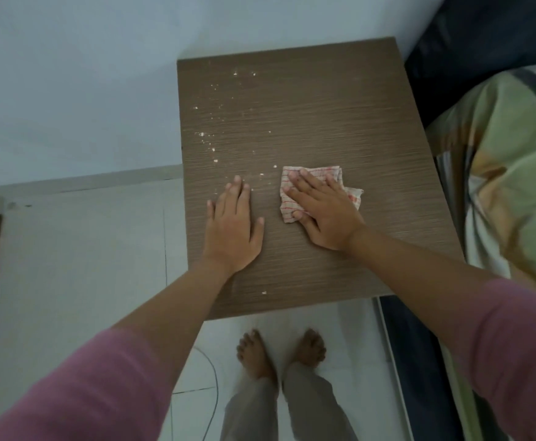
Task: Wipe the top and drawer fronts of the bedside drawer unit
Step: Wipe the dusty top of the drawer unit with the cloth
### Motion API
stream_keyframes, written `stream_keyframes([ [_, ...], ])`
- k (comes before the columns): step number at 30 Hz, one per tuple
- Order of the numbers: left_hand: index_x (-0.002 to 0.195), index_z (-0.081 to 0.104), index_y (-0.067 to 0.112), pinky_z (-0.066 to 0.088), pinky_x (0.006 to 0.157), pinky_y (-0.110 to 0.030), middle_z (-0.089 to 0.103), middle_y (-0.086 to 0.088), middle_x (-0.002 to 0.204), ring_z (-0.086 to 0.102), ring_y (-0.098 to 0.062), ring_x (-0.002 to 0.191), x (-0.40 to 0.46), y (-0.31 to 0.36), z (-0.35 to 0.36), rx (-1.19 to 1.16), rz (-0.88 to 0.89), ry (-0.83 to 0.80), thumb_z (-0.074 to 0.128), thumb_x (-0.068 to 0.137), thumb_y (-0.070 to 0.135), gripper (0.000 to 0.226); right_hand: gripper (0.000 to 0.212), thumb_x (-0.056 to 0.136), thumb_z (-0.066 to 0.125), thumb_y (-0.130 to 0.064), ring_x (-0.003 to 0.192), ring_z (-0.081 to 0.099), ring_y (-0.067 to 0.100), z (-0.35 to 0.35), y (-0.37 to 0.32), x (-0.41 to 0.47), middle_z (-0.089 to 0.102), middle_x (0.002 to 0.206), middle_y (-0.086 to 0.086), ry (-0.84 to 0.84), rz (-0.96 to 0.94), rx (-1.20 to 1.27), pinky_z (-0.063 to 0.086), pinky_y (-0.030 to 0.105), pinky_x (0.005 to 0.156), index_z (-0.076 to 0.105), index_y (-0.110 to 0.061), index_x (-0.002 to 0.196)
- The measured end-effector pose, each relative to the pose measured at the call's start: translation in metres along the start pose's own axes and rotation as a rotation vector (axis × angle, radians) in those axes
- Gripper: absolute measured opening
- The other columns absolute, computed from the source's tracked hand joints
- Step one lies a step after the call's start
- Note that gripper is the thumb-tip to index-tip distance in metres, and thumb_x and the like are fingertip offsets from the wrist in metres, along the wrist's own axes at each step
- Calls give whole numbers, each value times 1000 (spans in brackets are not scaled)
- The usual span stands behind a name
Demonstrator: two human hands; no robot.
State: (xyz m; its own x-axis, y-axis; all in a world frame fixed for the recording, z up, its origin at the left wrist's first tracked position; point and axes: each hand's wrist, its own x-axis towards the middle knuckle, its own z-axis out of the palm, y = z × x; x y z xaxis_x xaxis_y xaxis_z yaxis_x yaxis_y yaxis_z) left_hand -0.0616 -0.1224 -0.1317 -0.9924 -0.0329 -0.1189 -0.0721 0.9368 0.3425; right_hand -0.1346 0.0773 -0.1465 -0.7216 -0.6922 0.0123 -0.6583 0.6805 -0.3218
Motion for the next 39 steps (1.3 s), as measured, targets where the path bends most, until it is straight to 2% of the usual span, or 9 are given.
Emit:
stream_keyframes([
  [6,142,27,5,11,112,-51,23,-14,152,21,-30,139,-61,-8,12,86,-58,43,42,86,49,73,50,94,42,-30,143,17,22,5,-16,-28,28,152,6,-1,1,13,8,47,114,36,-17,142],
  [11,142,23,0,14,114,-52,18,-17,153,18,-33,140,-90,-12,18,62,-77,57,41,84,56,82,48,94,46,-27,143,19,24,7,-28,-50,29,152,6,7,-16,20,9,50,114,39,-16,140],
  [23,139,28,-3,19,114,-47,24,-20,150,22,-34,138,-92,-16,26,110,-31,140,40,82,60,86,43,94,48,-24,140,27,26,20,-59,-111,37,148,9,35,-60,32,11,56,113,47,-12,135],
  [28,140,25,-2,16,114,-47,20,-20,152,19,-34,139,-92,-16,25,111,-37,112,38,82,61,87,42,96,46,-18,142,23,25,13,-77,-127,32,150,8,-97,-19,54,10,59,113,43,-12,137],
  [30,142,21,-2,12,114,-48,15,-19,153,15,-34,141,-93,-15,23,118,-48,66,36,84,61,87,43,95,47,-14,139,30,29,4,-86,-136,35,148,12,-149,-28,97,16,59,112,42,-8,137],
  [32,144,14,-1,6,115,-47,7,-17,155,7,-33,142,-92,-13,18,104,-66,4,37,86,61,88,43,93,51,-11,124,49,37,-11,-94,-142,49,138,17,-195,-13,155,37,55,103,44,-5,136],
  [34,146,7,2,0,115,-46,-1,-15,156,-1,-30,143,-90,-13,12,78,-87,-80,39,85,61,91,41,94,50,-16,104,60,37,-27,-98,-141,62,121,17,-288,4,134,48,42,85,47,-8,134],
  [36,146,3,3,-2,115,-45,-5,-13,156,-4,-28,143,-89,-15,4,27,-84,-137,41,85,60,92,33,93,49,-18,88,61,37,-41,-99,-131,66,104,17,-335,-24,74,46,37,70,52,-8,125],
  [39,146,5,2,2,116,-45,0,-14,156,0,-28,143,-88,-20,-6,-20,-54,-141,44,86,56,90,28,92,51,-15,83,61,36,-60,-97,-104,67,99,17,-234,-30,104,41,35,65,55,-5,118],
])
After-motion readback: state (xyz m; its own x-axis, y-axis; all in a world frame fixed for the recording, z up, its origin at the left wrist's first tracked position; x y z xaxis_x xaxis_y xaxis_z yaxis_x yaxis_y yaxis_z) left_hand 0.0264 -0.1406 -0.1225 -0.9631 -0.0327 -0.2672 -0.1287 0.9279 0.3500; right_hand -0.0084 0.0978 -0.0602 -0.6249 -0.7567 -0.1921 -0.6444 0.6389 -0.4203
